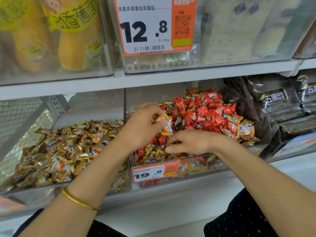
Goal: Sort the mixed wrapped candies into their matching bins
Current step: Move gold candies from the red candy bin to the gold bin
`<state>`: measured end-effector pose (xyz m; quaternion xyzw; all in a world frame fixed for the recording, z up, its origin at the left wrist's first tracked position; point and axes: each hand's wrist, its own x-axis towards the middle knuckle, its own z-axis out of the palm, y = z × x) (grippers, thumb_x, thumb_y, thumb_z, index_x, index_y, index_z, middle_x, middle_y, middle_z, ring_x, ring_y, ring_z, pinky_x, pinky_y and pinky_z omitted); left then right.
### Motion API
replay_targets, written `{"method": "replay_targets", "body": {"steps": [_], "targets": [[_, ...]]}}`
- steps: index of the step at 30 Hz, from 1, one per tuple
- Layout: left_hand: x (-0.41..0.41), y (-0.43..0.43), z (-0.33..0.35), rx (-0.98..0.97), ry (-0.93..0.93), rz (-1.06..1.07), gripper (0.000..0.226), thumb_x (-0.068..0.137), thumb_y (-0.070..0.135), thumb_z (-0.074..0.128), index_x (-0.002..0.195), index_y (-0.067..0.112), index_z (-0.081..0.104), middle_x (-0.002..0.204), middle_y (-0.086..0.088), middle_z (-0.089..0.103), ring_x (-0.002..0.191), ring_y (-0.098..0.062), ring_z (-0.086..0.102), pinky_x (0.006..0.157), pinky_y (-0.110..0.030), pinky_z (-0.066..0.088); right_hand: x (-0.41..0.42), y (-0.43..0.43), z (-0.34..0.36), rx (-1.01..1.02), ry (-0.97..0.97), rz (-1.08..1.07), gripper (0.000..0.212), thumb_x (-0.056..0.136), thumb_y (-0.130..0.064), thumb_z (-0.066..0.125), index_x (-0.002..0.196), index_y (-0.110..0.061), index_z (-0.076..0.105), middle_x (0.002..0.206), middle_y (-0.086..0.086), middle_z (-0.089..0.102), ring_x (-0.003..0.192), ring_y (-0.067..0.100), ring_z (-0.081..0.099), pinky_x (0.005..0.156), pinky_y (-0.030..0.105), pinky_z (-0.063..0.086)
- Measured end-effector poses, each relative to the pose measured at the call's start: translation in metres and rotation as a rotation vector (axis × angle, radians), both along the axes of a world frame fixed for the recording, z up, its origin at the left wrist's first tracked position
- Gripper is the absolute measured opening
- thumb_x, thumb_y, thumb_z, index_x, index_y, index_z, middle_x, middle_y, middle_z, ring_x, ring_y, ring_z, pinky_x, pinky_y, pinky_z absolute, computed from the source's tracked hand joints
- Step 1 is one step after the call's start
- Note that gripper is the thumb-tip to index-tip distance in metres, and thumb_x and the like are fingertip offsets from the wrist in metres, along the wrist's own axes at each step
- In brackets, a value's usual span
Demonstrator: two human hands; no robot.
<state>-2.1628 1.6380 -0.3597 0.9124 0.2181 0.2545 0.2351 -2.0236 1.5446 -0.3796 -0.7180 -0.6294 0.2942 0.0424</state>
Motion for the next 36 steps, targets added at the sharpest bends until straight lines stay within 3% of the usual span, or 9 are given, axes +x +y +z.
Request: {"method": "replay_targets", "body": {"steps": [4, 9, 15, 19, 22, 24, 26, 32, 36], "targets": [[0.0, 0.002, 0.002, -0.03, -0.056, 0.009, 0.014, 0.087, 0.017, 0.063, 0.096, 0.006, 0.063, 0.115, 0.006, 0.049, 0.117, -0.002, 0.039, 0.081, -0.009, 0.024, -0.002, 0.007, -0.008, -0.021, -0.125, 0.039, 0.051, 0.089, -0.038, 0.06, 0.134, -0.019, 0.045, 0.137, 0.004, 0.047, 0.122, 0.022, 0.046, 0.1, 0.032, 0.041], [-0.001, 0.001, 0.003, -0.071, -0.089, 0.015, 0.017, 0.087, 0.018, 0.062, 0.098, 0.005, 0.063, 0.114, 0.009, 0.046, 0.117, -0.001, 0.039, 0.082, -0.007, 0.023, -0.003, 0.019, -0.01, -0.085, -0.144, 0.093, 0.048, 0.086, -0.015, 0.059, 0.131, -0.024, 0.045, 0.132, 0.011, 0.052, 0.114, 0.034, 0.055, 0.094, 0.045, 0.048], [-0.006, -0.001, 0.004, -0.107, -0.128, 0.028, 0.017, 0.088, 0.018, 0.062, 0.1, 0.006, 0.062, 0.119, 0.007, 0.047, 0.116, -0.002, 0.04, 0.086, -0.01, 0.026, -0.008, 0.019, -0.013, 0.016, -0.172, 0.098, 0.04, 0.089, -0.005, 0.055, 0.128, -0.013, 0.052, 0.135, 0.005, 0.049, 0.12, 0.021, 0.047, 0.092, 0.024, 0.039], [-0.014, 0.002, 0.008, -0.21, -0.201, 0.037, 0.013, 0.087, 0.017, 0.063, 0.097, 0.009, 0.063, 0.12, 0.005, 0.053, 0.119, -0.01, 0.048, 0.103, -0.029, 0.036, 0.001, 0.012, -0.008, 0.162, 0.076, -0.037, 0.022, 0.082, -0.007, 0.068, 0.101, -0.016, 0.064, 0.102, -0.002, 0.056, 0.093, 0.013, 0.052, 0.08, 0.026, 0.042], [-0.023, 0.003, 0.014, -0.384, -0.302, 0.034, 0.004, 0.087, 0.017, 0.063, 0.091, 0.014, 0.065, 0.096, 0.001, 0.066, 0.086, -0.009, 0.059, 0.082, -0.031, 0.046, 0.004, 0.006, 0.006, 0.325, 0.363, -0.205, 0.016, 0.081, -0.009, 0.071, 0.096, -0.012, 0.066, 0.083, -0.004, 0.058, 0.068, 0.007, 0.053, 0.065, 0.018, 0.047], [-0.03, 0.004, 0.016, -0.506, -0.372, 0.063, 0.007, 0.088, 0.016, 0.063, 0.085, 0.022, 0.063, 0.074, 0.015, 0.064, 0.071, -0.005, 0.055, 0.073, -0.026, 0.045, 0.006, 0.002, 0.016, 0.354, 0.568, -0.334, 0.018, 0.084, -0.009, 0.068, 0.101, -0.008, 0.064, 0.063, -0.002, 0.051, 0.045, 0.007, 0.038, 0.039, 0.017, 0.033], [-0.038, 0.006, 0.018, -0.665, -0.436, 0.062, 0.005, 0.089, 0.014, 0.061, 0.086, 0.019, 0.062, 0.078, 0.011, 0.063, 0.08, -0.012, 0.058, 0.077, -0.032, 0.05, 0.008, 0.001, 0.021, 0.313, 0.787, -0.445, 0.017, 0.086, -0.01, 0.064, 0.103, -0.012, 0.061, 0.051, -0.006, 0.049, 0.037, 0.005, 0.023, 0.035, 0.016, 0.017], [-0.071, 0.014, 0.021, -1.048, -0.614, 0.069, 0.01, 0.088, 0.004, 0.056, 0.08, 0.008, 0.06, 0.073, -0.001, 0.062, 0.069, -0.009, 0.063, 0.072, -0.026, 0.058, -0.005, 0.006, 0.028, 0.214, 1.268, -0.61, 0.006, 0.088, -0.013, 0.058, 0.094, -0.016, 0.059, 0.072, -0.004, 0.062, 0.036, 0.002, 0.025, 0.035, 0.013, 0.015], [-0.089, 0.022, 0.015, -1.124, -0.639, 0.129, 0.007, 0.088, 0.003, 0.056, 0.083, 0.006, 0.06, 0.083, -0.004, 0.058, 0.077, -0.01, 0.06, 0.071, -0.028, 0.059, -0.013, 0.017, 0.025, 0.203, 1.212, -0.675, 0.006, 0.092, -0.012, 0.055, 0.089, -0.017, 0.055, 0.07, -0.003, 0.052, 0.036, 0.003, 0.029, 0.033, 0.012, 0.018]]}}
